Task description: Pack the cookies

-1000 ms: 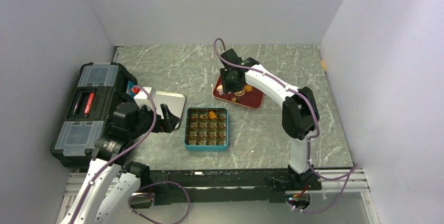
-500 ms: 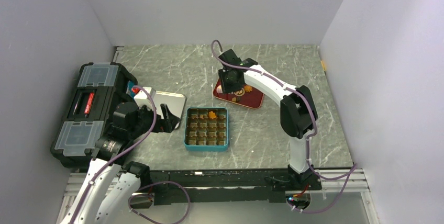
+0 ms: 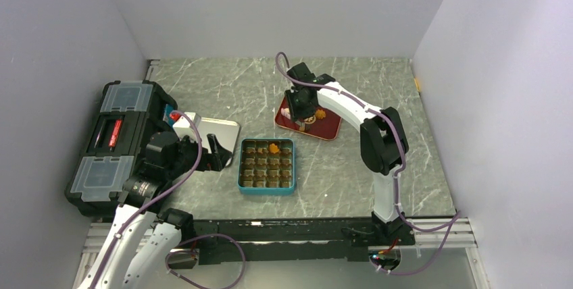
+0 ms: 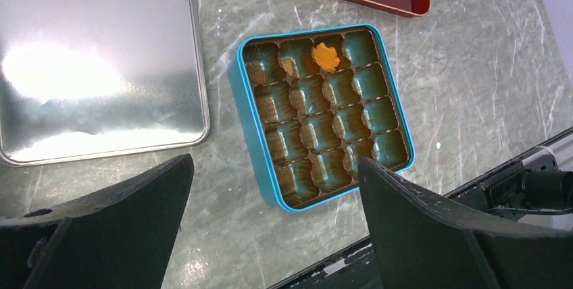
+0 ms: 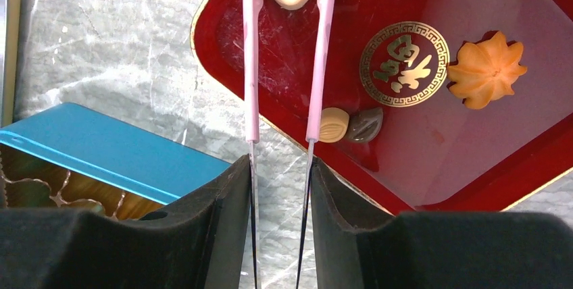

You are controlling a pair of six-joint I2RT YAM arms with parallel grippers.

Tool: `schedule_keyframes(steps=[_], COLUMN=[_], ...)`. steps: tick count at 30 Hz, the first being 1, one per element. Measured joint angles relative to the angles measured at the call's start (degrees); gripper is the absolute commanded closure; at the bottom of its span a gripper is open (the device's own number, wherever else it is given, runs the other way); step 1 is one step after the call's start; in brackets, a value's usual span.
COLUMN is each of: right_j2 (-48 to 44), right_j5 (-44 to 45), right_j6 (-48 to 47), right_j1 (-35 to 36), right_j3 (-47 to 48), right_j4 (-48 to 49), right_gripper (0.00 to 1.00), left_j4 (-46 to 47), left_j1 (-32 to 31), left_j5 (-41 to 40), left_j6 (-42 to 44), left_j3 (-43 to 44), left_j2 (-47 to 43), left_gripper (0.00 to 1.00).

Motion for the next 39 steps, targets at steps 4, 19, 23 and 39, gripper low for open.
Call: schedule_keyframes(steps=[4, 19, 23, 39], right_j2=[0.0, 0.96, 1.25, 1.27], right_j5=[-0.09, 0.0, -0.09, -0.33], right_j6=[-0.17, -0.46, -0.61, -0.79], right_j1=[0.02, 0.02, 0.02, 0.02], right_j3=[0.0, 0.09, 0.11, 0.09], right_j4=[0.22, 0.24, 0.24, 0.5], right_gripper=[0.63, 0.69, 0.78, 1.0], left_j4=[0.0, 0.0, 0.0, 0.0], left_j1=[0.0, 0.0, 0.0, 0.0], left_j5=[0.0, 0.0, 0.0, 0.0], left_j6=[0.0, 0.0, 0.0, 0.0], left_j3=[0.0, 0.0, 0.0, 0.0], left_j2=[0.0, 0.0, 0.0, 0.0], left_gripper=[0.01, 0.01, 0.01, 0.01])
